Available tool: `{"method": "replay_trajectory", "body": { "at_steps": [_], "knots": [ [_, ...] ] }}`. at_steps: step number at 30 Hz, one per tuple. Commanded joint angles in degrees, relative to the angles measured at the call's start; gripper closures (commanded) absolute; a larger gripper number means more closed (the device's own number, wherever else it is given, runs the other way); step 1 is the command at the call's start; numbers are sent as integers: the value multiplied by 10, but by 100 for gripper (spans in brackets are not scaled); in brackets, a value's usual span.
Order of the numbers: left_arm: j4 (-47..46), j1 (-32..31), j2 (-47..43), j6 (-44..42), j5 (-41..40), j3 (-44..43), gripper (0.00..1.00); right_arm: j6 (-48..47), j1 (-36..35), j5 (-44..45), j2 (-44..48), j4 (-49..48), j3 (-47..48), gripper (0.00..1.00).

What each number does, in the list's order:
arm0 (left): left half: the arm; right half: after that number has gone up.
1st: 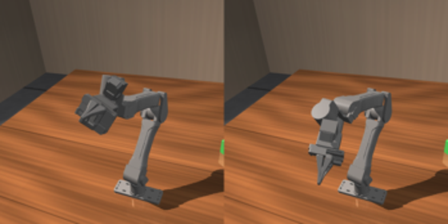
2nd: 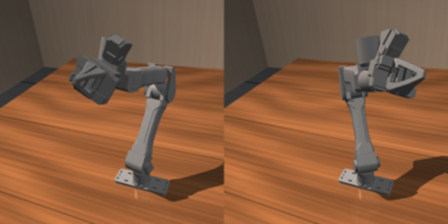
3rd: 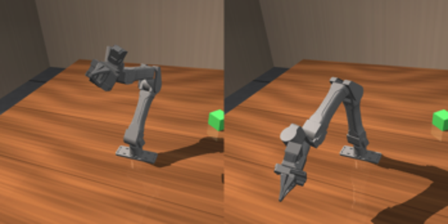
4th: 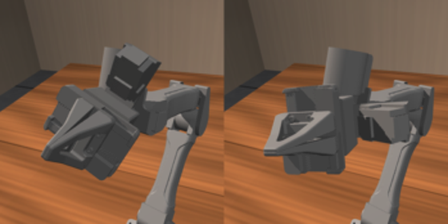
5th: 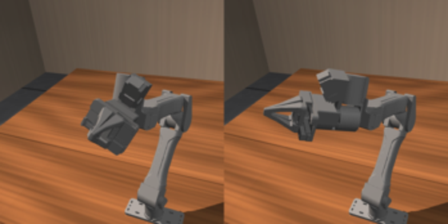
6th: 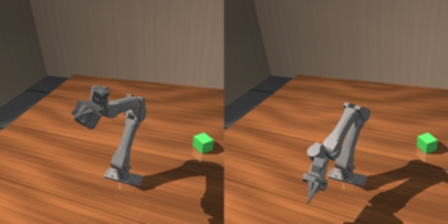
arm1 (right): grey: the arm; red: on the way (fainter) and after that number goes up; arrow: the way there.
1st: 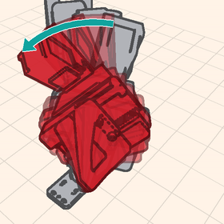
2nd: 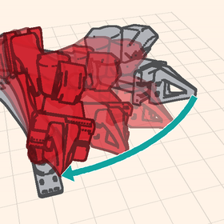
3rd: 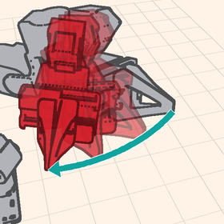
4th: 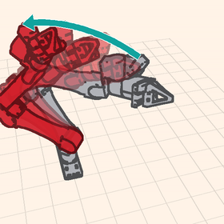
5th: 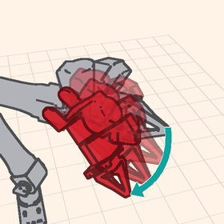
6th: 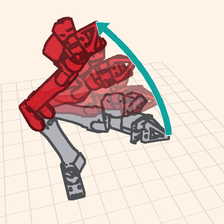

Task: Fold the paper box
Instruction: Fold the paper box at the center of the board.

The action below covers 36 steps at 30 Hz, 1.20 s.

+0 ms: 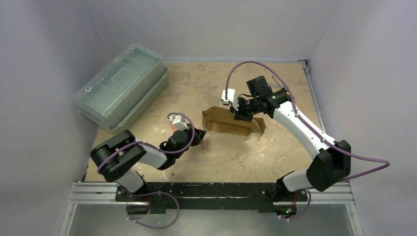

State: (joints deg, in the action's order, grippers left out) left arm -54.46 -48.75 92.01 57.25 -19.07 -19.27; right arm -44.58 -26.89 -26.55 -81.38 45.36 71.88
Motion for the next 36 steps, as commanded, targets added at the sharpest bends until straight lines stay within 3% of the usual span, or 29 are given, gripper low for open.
{"method": "replay_trajectory", "body": {
  "at_steps": [1,4,9,12,16,26,36],
  "knots": [
    [0,50,-65,-77,46,37,87,-1,1,-12,14,-6,-5,100],
    [15,104,-87,-109,76,39,82,-2,1,-12,14,-6,-5,100],
    [-36,177,-56,-169,193,7,64,-2,1,-14,12,-4,-1,100],
    [-32,204,-9,-221,281,-46,60,-2,1,-15,12,-2,0,100],
    [-68,227,44,-254,337,-79,56,-2,2,-14,12,-2,1,100],
    [-105,262,115,-204,299,-116,57,-3,1,-18,6,-3,3,100],
    [-209,264,222,-147,417,-160,64,-3,2,-17,2,-3,5,100]
  ]
}}
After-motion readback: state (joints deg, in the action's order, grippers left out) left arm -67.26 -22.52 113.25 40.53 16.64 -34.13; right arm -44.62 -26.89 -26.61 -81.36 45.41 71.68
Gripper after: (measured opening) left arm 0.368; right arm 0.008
